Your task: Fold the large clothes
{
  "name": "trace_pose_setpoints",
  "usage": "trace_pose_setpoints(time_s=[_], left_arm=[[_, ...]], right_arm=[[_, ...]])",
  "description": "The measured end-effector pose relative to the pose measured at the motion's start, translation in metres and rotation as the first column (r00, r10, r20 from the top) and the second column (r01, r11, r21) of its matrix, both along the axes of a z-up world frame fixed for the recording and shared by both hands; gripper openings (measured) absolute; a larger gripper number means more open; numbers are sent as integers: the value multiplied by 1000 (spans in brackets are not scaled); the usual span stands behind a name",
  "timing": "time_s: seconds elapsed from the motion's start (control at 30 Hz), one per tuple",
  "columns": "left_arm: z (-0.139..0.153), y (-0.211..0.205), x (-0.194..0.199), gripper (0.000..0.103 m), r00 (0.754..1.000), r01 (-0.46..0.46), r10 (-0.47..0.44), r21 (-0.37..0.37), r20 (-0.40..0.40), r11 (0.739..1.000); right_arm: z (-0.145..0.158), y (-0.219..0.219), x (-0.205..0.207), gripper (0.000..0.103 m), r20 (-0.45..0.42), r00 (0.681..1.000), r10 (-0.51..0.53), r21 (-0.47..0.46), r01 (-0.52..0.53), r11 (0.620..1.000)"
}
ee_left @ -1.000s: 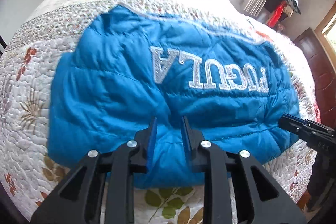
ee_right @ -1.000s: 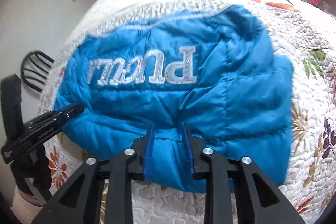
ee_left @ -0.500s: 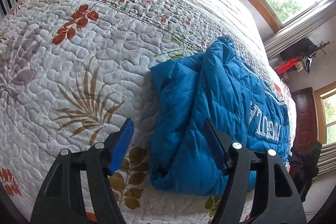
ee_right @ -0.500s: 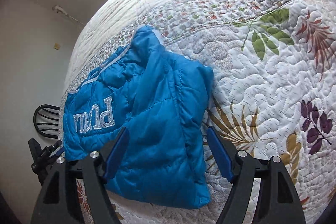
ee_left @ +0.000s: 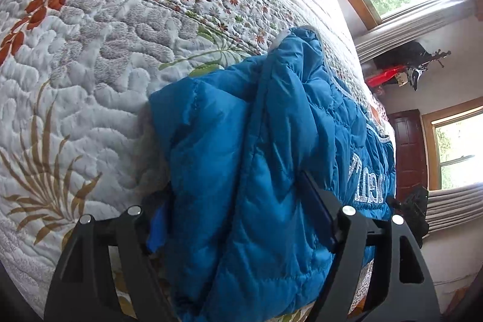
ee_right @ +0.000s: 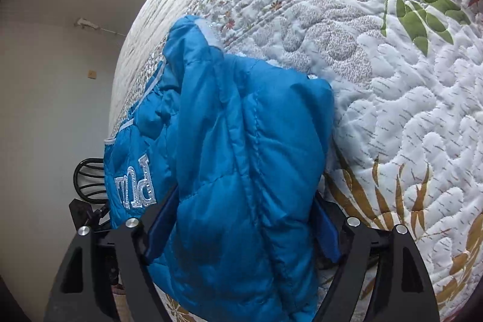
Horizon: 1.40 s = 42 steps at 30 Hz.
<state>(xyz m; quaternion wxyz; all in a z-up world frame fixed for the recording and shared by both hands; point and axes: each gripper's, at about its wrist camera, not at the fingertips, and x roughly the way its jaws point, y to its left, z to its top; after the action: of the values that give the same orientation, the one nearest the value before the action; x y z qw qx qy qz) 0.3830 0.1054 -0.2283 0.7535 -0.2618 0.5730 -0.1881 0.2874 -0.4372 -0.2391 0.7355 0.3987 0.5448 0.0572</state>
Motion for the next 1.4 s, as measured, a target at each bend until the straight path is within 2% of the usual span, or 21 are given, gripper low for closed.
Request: trace_pose_setpoints(time_s=[0.03, 0.07, 0.1, 0.13, 0.17, 0.2, 0.27, 0.3, 0.47, 0.53, 0.6, 0.77, 0.9, 1.03, 1.13, 1.23, 1.33, 1.37, 1.4], left_arm=[[-1, -5, 2, 77, 1000, 3, -3, 9, -5, 1000], [-1, -9, 4, 72, 1000, 2, -2, 22, -5, 1000], [0, -12, 4, 60, 1000, 1, -1, 32, -3, 999], [4, -15, 3, 52, 1000, 0, 0, 39, 3, 999], [10, -19, 1, 37, 1000, -1, 0, 48, 15, 999], [17, -23, -1, 27, 1000, 2, -4, 74, 31, 997], [30, -28, -6, 19, 998, 8, -15, 110, 61, 994], [38, -29, -9, 16, 997, 2, -10, 106, 75, 994], [85, -23, -32, 12, 988, -20, 10, 65, 157, 998], [106, -22, -45, 11, 979, -24, 8, 78, 203, 997], [128, -14, -63, 11, 971, -26, 12, 58, 237, 998], [172, 13, -131, 11, 947, -15, -6, 63, 320, 998], [187, 39, -188, 11, 937, -26, 0, 70, 348, 997], [179, 63, -231, 12, 940, -59, 24, 94, 342, 994], [156, 71, -250, 12, 951, -69, 29, 120, 307, 990], [113, 77, -253, 12, 970, -74, 33, 165, 241, 983], [54, 81, -253, 13, 988, -82, 44, 256, 148, 963], [36, 84, -254, 16, 991, -92, 60, 278, 119, 956], [18, 89, -254, 23, 993, -92, 67, 264, 100, 960]], right_arm=[[-1, -1, 2, 82, 3, 1000, -1, 8, 1, 1000], [0, -1, 4, 75, 3, 1000, 1, 8, -1, 1000], [1, 1, 6, 68, 2, 1000, 11, -6, -11, 1000], [3, 3, 7, 55, 0, 1000, 23, -17, -23, 1000], [6, 5, 8, 42, 2, 999, 33, -11, -33, 999], [8, 7, 8, 36, 0, 999, 37, 7, -37, 999], [18, 9, 4, 23, 15, 999, 37, 23, -37, 999], [25, 11, 1, 22, 31, 999, 40, 27, -41, 999], [75, 24, -18, 16, 122, 989, 83, 19, -86, 996], [99, 34, -32, 16, 161, 980, 117, -27, -114, 993], [124, 47, -49, 16, 195, 970, 148, -61, -139, 988], [170, 69, -104, 16, 256, 946, 197, -97, -178, 979], [188, 87, -149, 16, 283, 934, 217, -91, -198, 976], [179, 110, -187, 16, 274, 931, 241, -96, -223, 970], [159, 124, -202, 16, 239, 940, 243, -89, -227, 970], [124, 135, -211, 16, 169, 957, 234, -89, -221, 971], [82, 143, -216, 16, 76, 970, 230, -173, -214, 961], [66, 142, -217, 18, 33, 975, 221, -216, -209, 954], [48, 140, -218, 22, -6, 978, 208, -237, -204, 950]])
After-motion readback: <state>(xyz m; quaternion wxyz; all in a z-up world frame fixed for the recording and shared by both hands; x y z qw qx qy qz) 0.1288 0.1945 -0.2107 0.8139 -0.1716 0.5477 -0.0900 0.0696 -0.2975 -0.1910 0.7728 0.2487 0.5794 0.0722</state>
